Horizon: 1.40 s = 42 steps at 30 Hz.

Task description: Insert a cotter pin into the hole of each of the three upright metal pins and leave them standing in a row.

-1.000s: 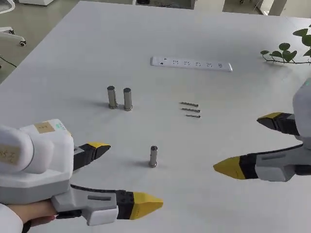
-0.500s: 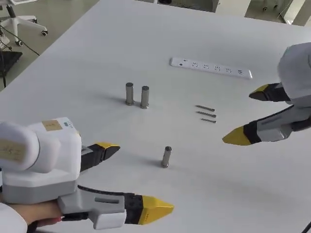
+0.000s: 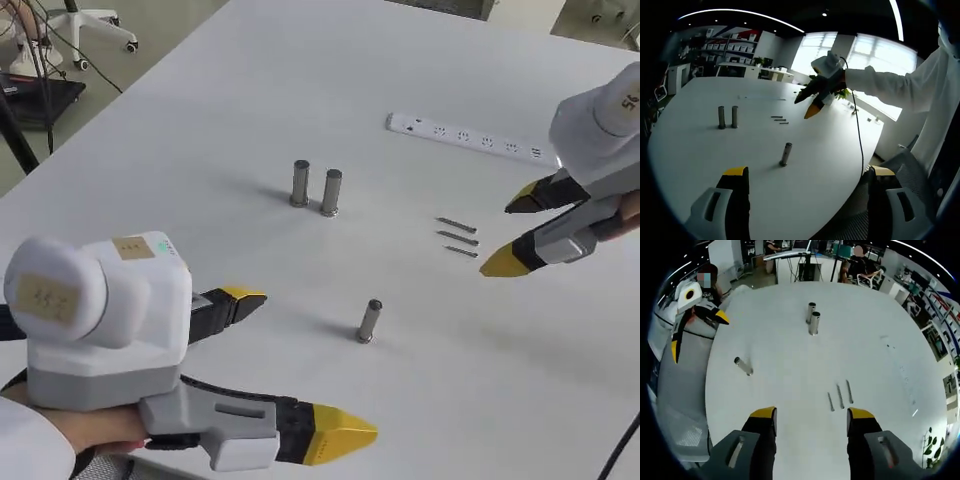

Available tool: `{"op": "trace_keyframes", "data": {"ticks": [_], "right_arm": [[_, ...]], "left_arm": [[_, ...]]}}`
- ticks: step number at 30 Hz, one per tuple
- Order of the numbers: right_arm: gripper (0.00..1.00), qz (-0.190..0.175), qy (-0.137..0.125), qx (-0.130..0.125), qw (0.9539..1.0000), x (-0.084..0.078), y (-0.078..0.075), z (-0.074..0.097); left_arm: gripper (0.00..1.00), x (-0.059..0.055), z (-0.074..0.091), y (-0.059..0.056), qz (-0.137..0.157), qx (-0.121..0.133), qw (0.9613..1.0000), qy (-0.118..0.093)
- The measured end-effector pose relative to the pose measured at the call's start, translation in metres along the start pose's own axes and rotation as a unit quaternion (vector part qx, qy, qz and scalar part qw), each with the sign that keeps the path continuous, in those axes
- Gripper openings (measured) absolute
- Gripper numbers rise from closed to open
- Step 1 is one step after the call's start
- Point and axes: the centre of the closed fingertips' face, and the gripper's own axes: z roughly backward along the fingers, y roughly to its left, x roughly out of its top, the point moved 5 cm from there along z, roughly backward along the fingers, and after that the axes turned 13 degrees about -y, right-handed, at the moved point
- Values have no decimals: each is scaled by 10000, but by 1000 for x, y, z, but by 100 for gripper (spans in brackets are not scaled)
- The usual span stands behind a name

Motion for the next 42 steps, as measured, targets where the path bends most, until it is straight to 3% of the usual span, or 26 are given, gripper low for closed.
{"op": "trace_keyframes", "data": {"ticks": [5, 9, 17, 28, 42], "right_arm": [[46, 30, 116, 159, 9998, -7, -9, -14], [43, 118, 318, 297, 9990, -15, -15, -25], [33, 298, 596, 490, 9966, -28, -25, -45], [22, 471, 790, 556, 9942, -33, -35, -58], [11, 497, 808, 693, 9931, -34, -37, -66]], "left_arm": [[99, -1, -2, -1, 31, -2, 10000, 20], [99, -6, -5, 1, 258, 78, 9996, 76], [99, -11, -7, -1, 415, 91, 9990, 159], [99, -14, -9, -1, 504, 62, 9986, 178], [99, -18, -10, 1, 557, 12, 9982, 213]]}}
